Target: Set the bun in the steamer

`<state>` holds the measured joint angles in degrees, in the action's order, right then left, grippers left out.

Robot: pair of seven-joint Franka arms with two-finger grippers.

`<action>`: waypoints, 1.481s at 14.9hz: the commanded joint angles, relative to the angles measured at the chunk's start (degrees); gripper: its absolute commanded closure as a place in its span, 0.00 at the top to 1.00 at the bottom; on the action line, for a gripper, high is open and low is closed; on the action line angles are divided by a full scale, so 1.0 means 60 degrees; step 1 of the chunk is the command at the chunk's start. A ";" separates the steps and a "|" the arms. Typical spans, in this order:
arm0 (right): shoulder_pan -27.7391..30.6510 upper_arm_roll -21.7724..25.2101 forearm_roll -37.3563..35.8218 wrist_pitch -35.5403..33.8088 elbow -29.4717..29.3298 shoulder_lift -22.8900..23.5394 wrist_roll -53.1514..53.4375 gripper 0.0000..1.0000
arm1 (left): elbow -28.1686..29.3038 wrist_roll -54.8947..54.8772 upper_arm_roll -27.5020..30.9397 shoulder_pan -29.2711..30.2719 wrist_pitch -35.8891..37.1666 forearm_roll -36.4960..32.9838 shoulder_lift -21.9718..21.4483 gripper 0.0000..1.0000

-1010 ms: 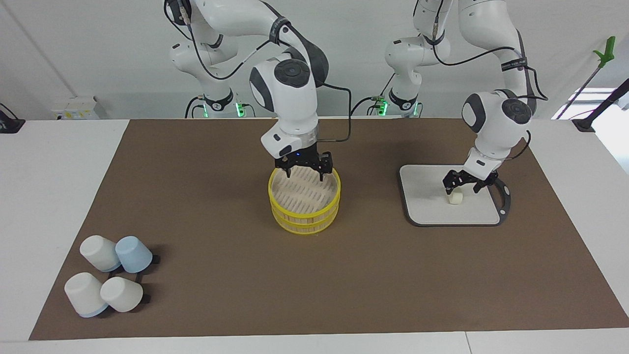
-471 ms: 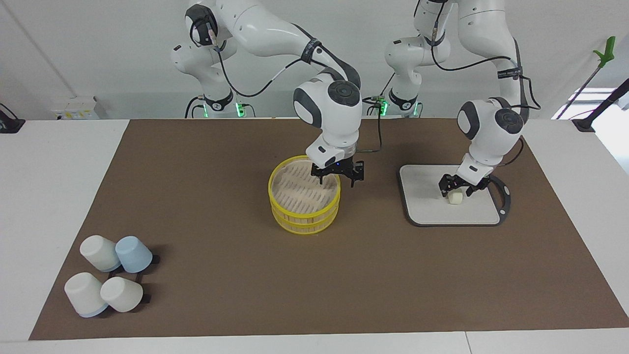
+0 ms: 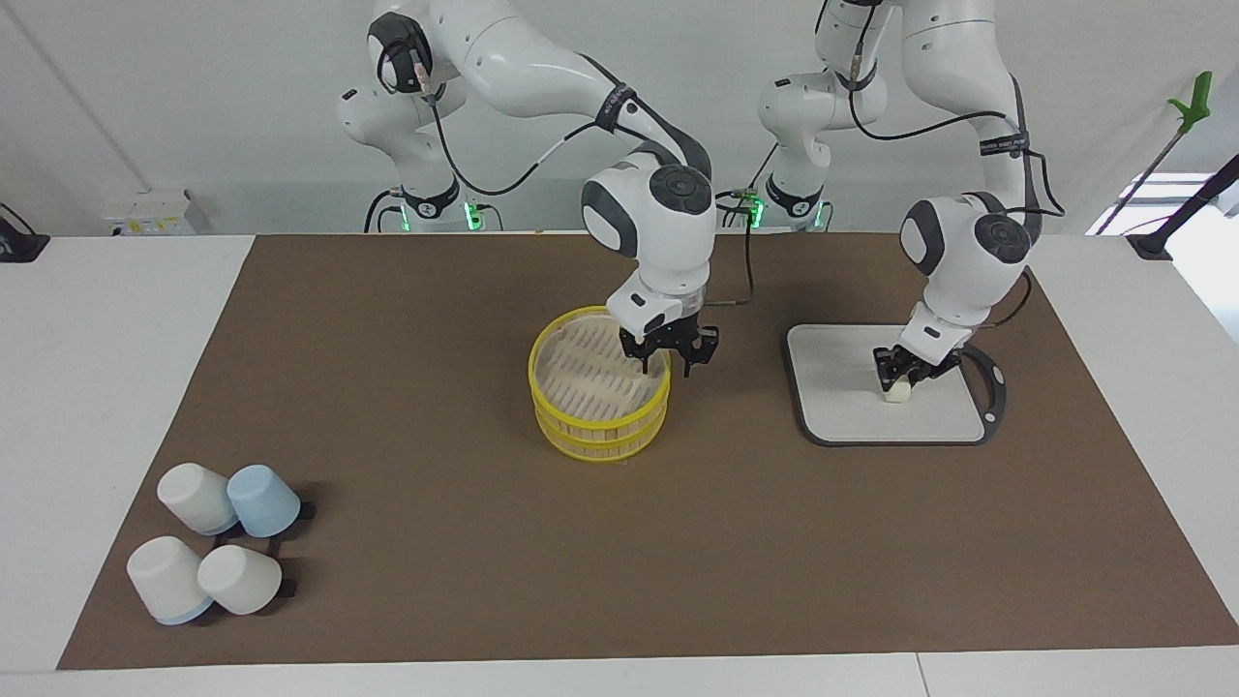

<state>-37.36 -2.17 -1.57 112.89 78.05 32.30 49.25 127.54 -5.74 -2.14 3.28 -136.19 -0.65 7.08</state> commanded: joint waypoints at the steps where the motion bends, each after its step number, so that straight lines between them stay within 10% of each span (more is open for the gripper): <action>1: -0.0013 0.0010 -0.0163 0.0038 0.0015 0.0008 0.0083 0.00 | -0.0817 -0.0143 0.0020 -0.0048 0.0691 0.0080 0.0152 0.33; 10: 0.1843 0.0054 0.0233 -0.2465 -0.1230 -0.1147 -0.2971 0.00 | -0.3412 0.1390 -0.0083 -0.1116 0.4604 0.0153 -0.0140 0.33; 18: 0.5650 0.0054 0.0349 -0.3564 -0.1099 -0.1984 -0.9008 0.00 | -0.4220 0.5901 -0.0127 -0.4379 0.4521 0.1018 0.0108 0.33; 22: 0.6694 0.0083 0.0467 -0.3887 -0.1011 -0.1999 -0.9877 0.00 | -0.6893 0.7940 -0.0127 -0.5876 0.4694 0.1076 0.2081 0.33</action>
<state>1.36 -0.91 0.63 90.82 70.61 21.47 -8.07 97.54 37.79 -3.95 -28.97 -109.58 4.98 10.99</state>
